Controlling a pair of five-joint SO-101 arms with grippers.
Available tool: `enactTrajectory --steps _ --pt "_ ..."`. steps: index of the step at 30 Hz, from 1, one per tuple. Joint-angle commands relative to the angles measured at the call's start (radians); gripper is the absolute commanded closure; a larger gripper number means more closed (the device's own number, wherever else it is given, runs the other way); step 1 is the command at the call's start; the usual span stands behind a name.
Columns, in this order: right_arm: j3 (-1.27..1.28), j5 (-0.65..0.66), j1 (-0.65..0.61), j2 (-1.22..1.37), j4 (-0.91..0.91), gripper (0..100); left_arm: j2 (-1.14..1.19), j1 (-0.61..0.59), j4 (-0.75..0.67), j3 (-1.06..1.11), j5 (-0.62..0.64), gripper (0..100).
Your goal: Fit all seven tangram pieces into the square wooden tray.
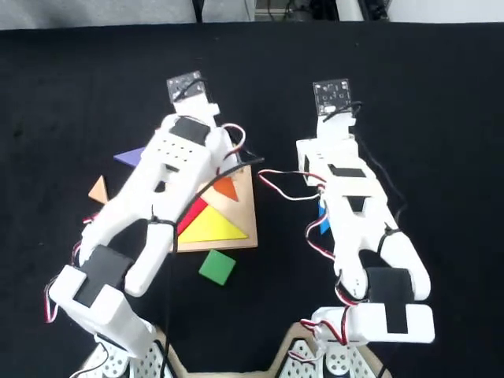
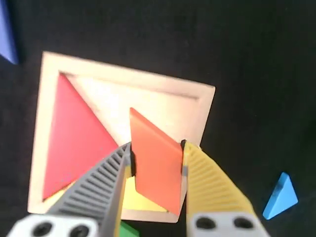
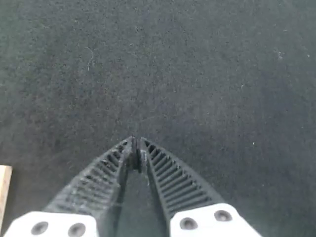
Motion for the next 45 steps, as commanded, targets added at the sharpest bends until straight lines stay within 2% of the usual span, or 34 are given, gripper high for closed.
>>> enactTrajectory --steps 1,4,10,15,20,39,42,45 --pt "-0.016 -0.008 0.011 -0.050 -0.017 98.7 -0.049 0.022 -0.052 0.033 0.061 97" --pt "-0.016 -0.008 0.011 -0.050 -0.017 98.7 -0.049 0.025 -0.112 0.093 0.094 97" --pt "-0.016 -0.008 0.011 -0.050 -0.017 98.7 -0.049 0.018 -0.229 0.179 -0.026 97" --pt "-0.016 -0.008 0.029 -0.058 -0.017 98.7 -0.049 0.048 -0.270 0.193 -0.054 97" --pt "-0.018 -0.009 0.046 -0.058 -0.017 98.7 -0.049 0.065 -0.275 0.214 -0.222 97" --pt "-0.018 -0.009 0.041 -0.058 -0.017 98.7 -0.048 0.091 -0.273 0.223 -0.222 97" --pt "-0.018 -0.009 0.041 -0.058 -0.017 98.7 -0.048 0.111 -0.269 0.225 -0.192 97" --pt "-0.018 -0.009 0.040 -0.058 -0.017 98.7 -0.043 0.125 -0.247 0.232 -0.183 90"
